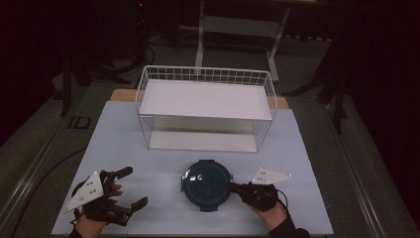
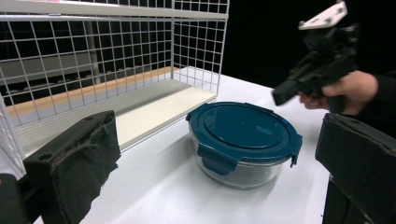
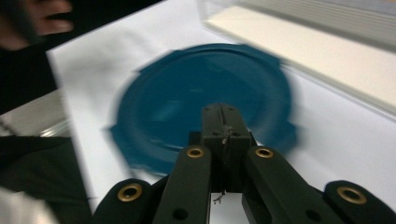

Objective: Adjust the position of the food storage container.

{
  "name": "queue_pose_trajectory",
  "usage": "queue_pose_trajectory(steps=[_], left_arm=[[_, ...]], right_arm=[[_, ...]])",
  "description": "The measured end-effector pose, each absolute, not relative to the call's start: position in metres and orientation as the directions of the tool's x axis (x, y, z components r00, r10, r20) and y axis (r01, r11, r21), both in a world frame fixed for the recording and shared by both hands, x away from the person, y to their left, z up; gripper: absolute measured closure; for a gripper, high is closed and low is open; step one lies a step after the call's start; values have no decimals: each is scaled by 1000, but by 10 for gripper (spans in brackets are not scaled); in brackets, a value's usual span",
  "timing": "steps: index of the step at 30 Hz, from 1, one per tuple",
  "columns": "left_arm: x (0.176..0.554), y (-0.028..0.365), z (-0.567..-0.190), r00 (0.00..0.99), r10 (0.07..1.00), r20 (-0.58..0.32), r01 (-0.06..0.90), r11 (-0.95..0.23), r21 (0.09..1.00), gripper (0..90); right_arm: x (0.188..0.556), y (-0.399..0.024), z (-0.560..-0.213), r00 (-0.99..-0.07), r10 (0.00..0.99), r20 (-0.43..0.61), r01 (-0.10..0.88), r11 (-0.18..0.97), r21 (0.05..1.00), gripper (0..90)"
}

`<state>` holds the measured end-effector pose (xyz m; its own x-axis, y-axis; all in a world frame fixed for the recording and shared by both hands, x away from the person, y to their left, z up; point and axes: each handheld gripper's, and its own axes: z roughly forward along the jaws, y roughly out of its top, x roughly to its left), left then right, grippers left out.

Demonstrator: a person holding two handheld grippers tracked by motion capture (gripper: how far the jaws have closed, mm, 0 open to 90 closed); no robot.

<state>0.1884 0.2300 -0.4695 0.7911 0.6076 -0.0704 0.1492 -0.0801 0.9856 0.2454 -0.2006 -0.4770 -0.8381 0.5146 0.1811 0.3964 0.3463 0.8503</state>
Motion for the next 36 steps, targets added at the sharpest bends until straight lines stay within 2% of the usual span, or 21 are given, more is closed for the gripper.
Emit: queue_pose_trajectory(steps=[11,22,24,28,36], left_arm=[[189,230,-470,792,606,-76,153,-77,985,0],[189,229,-470,793,605,-75,153,-79,985,0],[189,229,-471,794,604,-74,153,-80,985,0],[189,228,-471,795,602,-74,152,-81,985,0],[189,228,-471,795,602,-76,154,-78,985,0]], right_arm=[[216,-168,-492,-895,363,259,405,418,813,900],[213,-160,-504,-913,340,225,374,477,795,900],[215,-161,-505,-909,337,245,387,465,796,900],[216,-159,-505,-917,337,211,360,478,801,900],[227,-155,-505,-915,344,209,361,475,803,900]])
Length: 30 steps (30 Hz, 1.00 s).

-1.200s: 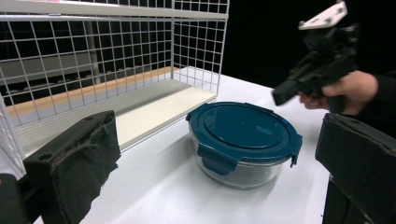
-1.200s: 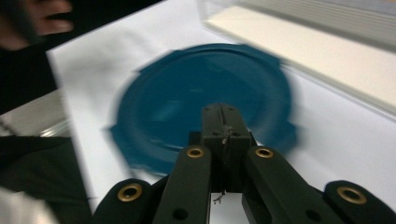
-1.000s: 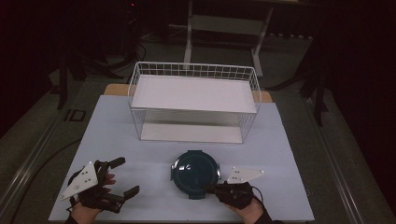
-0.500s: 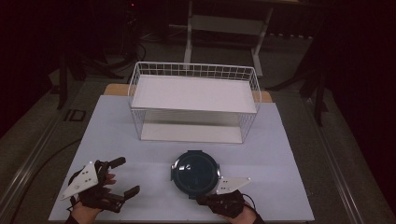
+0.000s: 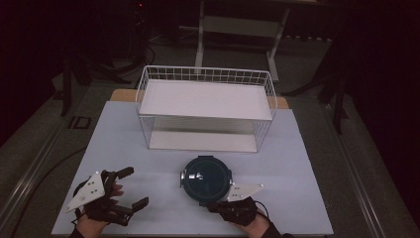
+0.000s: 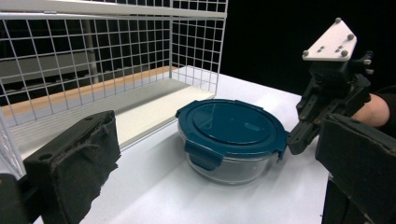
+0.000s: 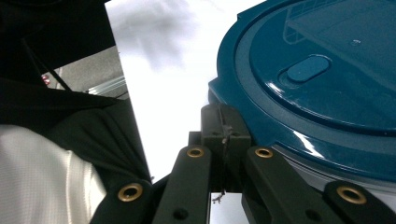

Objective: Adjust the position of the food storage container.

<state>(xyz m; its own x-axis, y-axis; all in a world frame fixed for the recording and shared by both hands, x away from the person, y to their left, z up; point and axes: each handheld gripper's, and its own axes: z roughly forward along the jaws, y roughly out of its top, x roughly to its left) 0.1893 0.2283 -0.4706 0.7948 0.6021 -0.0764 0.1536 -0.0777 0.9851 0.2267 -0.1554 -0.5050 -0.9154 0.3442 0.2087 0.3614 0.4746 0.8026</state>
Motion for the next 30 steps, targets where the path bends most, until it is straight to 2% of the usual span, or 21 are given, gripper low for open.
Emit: queue_pose_trajectory(steps=[12,18,22,30], left_arm=[[190,228,-471,794,603,-74,154,-83,985,0],[191,226,-472,791,607,-82,172,-91,981,0],[190,223,-469,799,596,-77,165,-94,982,0],[191,212,-459,799,598,-53,172,-144,974,0]], right_arm=[[239,-152,-504,-913,339,227,370,453,811,900],[238,-160,-486,-914,362,184,333,410,849,894],[242,-172,-477,-896,406,179,334,353,874,738],[247,-183,-464,-893,398,207,329,266,906,221]])
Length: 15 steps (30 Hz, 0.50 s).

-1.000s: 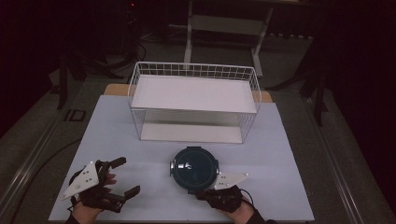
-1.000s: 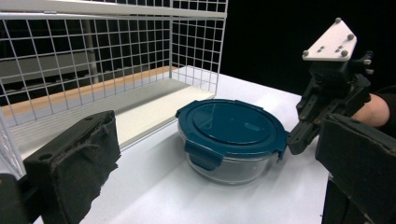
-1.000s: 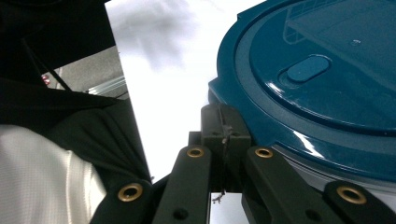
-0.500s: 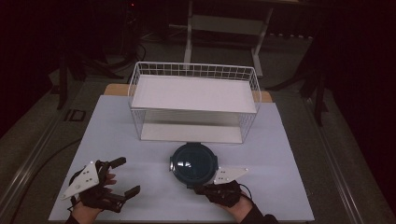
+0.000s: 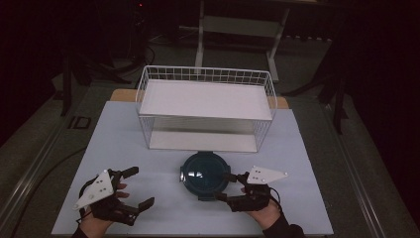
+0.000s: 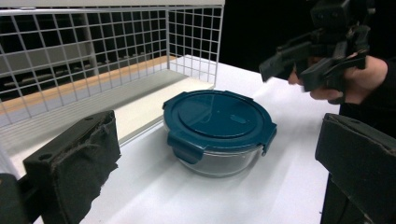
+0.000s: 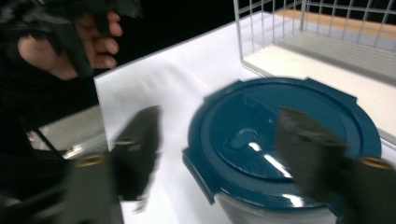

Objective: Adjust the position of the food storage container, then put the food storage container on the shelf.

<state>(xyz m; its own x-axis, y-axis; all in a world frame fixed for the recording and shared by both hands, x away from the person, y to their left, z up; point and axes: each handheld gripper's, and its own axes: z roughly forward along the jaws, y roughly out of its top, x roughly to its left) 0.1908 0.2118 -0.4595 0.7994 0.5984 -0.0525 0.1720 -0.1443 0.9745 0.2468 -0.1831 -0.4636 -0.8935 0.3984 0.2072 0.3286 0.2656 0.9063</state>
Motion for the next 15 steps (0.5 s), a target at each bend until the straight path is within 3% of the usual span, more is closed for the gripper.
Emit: queue_pose_trajectory(steps=[3,6,15], left_arm=[[193,210,-455,806,589,-67,180,-135,974,0],[197,208,-449,805,587,-85,185,-113,976,0],[213,199,-426,819,559,-128,221,-102,970,0]], right_arm=[[248,-185,-459,-905,389,171,286,258,923,140],[251,-188,-455,-893,443,85,235,296,926,135],[251,-210,-441,-839,544,20,181,243,953,146]])
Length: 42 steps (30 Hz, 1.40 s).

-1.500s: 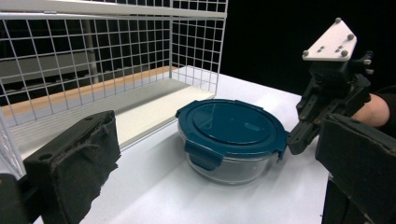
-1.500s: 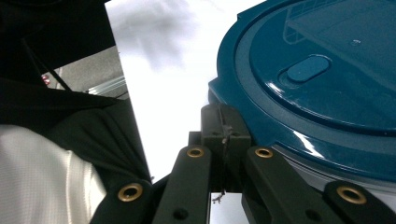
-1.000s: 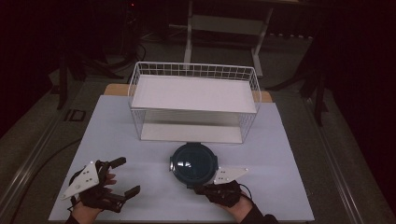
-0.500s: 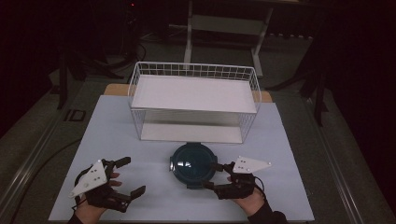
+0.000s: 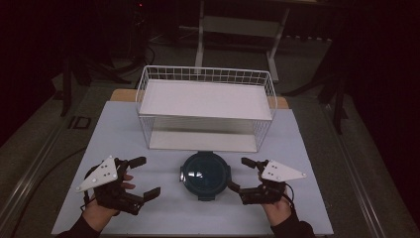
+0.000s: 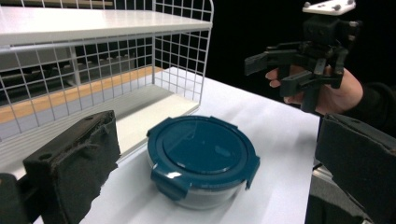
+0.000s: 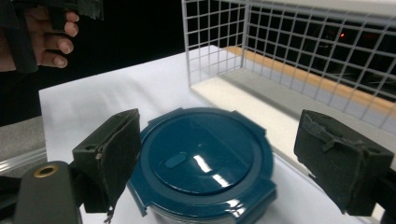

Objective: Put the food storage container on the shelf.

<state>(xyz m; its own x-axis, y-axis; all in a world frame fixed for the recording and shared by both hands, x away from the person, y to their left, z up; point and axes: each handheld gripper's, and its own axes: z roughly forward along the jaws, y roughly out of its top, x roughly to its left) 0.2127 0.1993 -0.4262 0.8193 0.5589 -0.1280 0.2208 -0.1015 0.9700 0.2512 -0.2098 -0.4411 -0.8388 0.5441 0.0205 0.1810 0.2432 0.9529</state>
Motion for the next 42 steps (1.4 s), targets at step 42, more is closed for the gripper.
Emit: queue_pose_trajectory(steps=[42], left_arm=[[313,152,-499,527,561,-638,813,-115,570,0]], right_arm=[[269,-211,-446,-779,621,89,302,246,921,94]])
